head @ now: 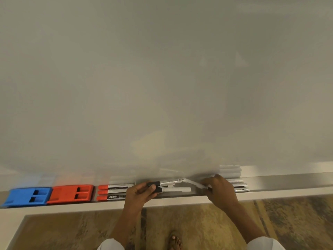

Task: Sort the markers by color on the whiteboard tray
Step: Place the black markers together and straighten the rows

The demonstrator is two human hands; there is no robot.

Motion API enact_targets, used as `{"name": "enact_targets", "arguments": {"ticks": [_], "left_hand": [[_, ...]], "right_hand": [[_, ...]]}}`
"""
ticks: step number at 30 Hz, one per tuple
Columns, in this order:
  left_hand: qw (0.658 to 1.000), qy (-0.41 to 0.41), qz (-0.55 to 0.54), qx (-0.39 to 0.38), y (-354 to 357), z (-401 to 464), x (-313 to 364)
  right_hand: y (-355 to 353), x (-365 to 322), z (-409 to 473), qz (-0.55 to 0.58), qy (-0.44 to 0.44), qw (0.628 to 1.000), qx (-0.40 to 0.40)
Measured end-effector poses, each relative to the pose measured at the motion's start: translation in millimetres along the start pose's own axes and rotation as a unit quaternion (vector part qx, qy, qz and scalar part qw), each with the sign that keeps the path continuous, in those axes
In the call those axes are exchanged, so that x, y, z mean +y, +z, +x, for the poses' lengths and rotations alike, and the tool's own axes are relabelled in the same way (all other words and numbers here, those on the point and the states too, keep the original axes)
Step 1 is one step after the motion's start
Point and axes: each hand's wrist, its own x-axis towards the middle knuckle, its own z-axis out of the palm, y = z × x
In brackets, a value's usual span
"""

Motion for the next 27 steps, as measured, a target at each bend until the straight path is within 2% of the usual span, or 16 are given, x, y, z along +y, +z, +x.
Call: {"name": "enact_targets", "arguments": {"ticks": [6,14,18,27], "left_hand": [[1.0,0.003,0.008,-0.012,-4.4,-1.8,1.8],[0.995,0.01,0.076,-0.068,17.0,-7.9,4.8],[0.995,0.015,0.071,-0.072,22.2,-12.0,3.1],[0.996,0.028,0.069,-0.046,27.3,-24.6,-4.5]], "right_hand": [[-32.7,17.2,-17.7,0.158,0.009,0.987,-0.022],[-52.6,-32.0,-13.2,0.318,-0.046,0.944,-0.069],[-59.5,-57.1,-21.4,0.456,-0.013,0.887,-0.078],[-62.5,-67.7,-55.4,0.657,0.047,0.745,-0.102]]}}
